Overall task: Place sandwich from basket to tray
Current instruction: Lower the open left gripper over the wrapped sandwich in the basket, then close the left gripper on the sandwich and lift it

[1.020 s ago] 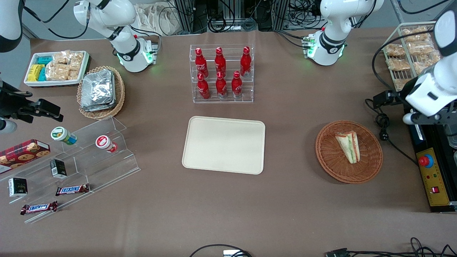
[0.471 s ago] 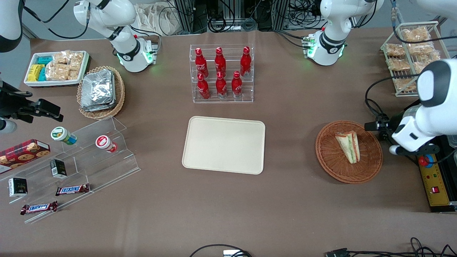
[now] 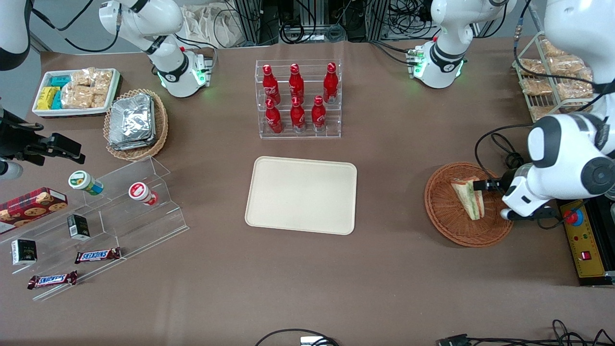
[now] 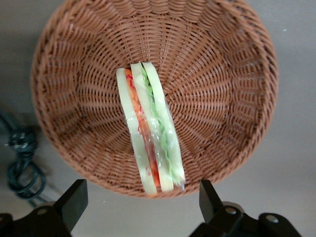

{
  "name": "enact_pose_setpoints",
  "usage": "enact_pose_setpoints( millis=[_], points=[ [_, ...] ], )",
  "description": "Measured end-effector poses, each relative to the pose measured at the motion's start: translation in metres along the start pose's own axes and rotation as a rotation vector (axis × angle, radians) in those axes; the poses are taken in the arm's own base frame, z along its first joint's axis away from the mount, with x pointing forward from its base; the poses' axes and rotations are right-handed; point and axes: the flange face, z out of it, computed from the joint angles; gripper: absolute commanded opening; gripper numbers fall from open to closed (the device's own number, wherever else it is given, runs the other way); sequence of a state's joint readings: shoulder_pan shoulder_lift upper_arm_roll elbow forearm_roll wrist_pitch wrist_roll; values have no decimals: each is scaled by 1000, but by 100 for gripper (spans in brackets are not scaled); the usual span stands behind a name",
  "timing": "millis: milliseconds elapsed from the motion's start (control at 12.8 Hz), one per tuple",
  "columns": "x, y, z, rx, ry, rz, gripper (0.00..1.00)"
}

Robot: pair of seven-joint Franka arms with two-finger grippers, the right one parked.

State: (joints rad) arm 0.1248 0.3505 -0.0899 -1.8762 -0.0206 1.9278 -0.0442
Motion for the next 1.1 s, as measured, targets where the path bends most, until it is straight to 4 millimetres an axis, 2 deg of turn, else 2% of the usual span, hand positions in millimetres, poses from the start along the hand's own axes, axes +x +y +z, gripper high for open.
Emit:
enact_pose_setpoints(
  millis=[314,941,1020,1098],
  points=[
    [17,-12,48,-20,-40,-32,100],
    [29,-13,101,-24,-87,-87,100],
    [31,-13,108,-24,-94,-94,89],
    [32,-13,112,-24,-97,-104,69]
  ],
)
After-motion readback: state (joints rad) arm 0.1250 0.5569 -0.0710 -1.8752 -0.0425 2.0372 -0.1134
